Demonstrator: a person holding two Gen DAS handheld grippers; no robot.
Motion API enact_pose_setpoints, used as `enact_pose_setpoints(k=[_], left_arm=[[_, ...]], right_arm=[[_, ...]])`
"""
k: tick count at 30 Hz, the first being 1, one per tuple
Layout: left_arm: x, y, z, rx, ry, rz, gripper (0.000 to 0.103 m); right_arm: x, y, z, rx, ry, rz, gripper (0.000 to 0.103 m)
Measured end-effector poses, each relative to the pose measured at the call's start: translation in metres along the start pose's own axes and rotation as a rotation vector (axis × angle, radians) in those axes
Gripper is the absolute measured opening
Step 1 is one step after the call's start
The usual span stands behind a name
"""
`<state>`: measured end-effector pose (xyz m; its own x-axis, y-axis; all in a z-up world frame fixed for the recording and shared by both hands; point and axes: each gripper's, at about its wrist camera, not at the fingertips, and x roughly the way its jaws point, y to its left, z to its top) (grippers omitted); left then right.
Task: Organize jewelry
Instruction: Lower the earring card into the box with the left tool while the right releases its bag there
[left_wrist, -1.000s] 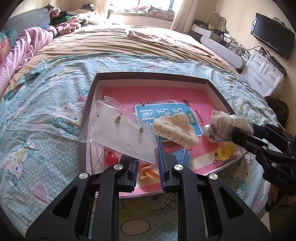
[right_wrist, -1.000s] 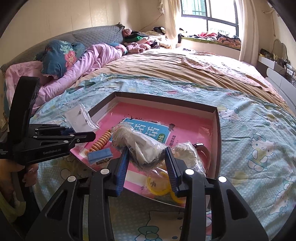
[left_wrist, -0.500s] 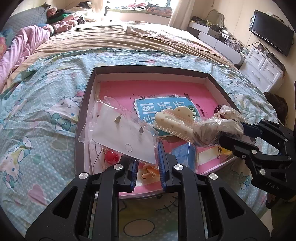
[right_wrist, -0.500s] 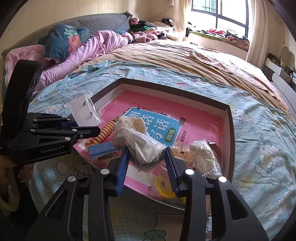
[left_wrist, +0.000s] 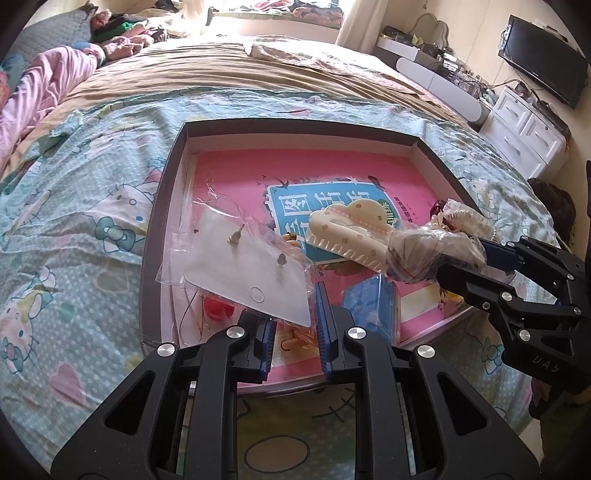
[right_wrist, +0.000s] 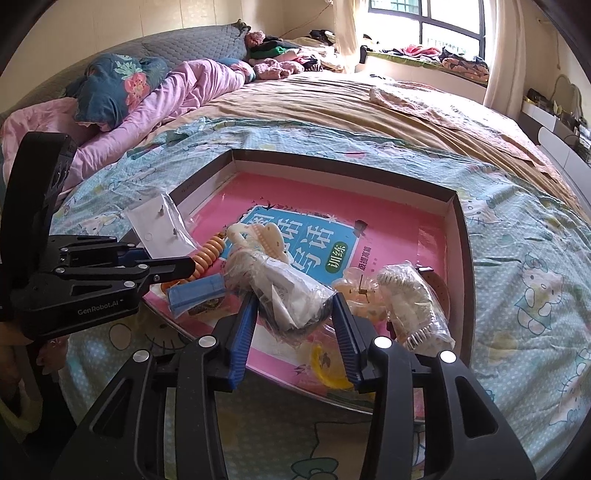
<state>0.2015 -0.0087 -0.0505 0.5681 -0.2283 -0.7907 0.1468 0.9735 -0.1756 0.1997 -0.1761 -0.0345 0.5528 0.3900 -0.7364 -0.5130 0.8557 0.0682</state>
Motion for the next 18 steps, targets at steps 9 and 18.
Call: enact_pose_setpoints(k=[9,18], left_arm=[[0.0,-0.001,-0.001,0.004,0.002,0.001,0.012],[-0.001,0.001,-0.003,-0.003,-0.002,0.001,0.032]], right_arm=[[-0.014,-0.001,0.001,0.008,-0.049,-0.002,0.062],[-0.019,-0.008,-0.004,0.035,-0.045,-0.024,0.077]])
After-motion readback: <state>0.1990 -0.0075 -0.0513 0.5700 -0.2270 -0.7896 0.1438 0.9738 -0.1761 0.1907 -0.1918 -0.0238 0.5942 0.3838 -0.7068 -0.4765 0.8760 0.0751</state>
